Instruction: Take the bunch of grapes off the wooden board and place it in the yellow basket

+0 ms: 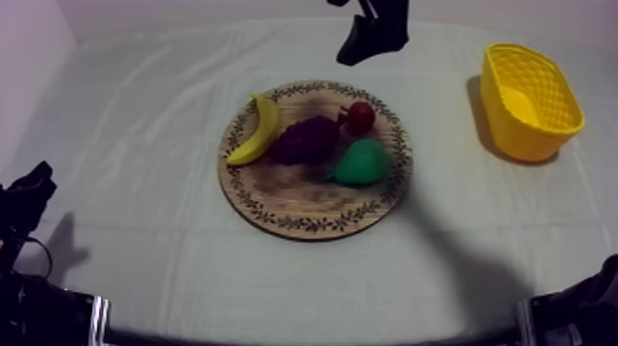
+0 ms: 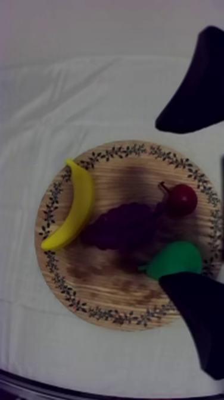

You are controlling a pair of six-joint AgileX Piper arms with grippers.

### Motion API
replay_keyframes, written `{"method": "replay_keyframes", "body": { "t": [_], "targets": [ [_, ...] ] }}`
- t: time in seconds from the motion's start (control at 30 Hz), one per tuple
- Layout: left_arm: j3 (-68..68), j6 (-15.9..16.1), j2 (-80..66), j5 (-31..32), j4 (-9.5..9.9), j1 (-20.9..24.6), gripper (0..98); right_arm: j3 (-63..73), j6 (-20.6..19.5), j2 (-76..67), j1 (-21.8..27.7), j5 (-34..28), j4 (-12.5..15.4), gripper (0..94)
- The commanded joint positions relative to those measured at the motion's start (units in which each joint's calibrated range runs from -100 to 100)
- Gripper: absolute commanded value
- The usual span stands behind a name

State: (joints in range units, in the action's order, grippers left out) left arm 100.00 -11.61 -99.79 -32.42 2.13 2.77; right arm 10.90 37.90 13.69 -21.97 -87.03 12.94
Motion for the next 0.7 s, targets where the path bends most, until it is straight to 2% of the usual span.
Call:
{"method": "replay_keyframes", "body": {
  "t": [0.0,0.67],
  "targets": [
    [0.0,0.01,0.05,0.01,0.0,0.02,0.1,0.25,0.34,1.98,-0.06,0.34,0.05,78.4],
    [0.0,0.01,0.05,0.01,0.0,0.02,0.1,6.73,-0.46,24.55,-2.12,5.24,-0.92,78.7]
  ]
}}
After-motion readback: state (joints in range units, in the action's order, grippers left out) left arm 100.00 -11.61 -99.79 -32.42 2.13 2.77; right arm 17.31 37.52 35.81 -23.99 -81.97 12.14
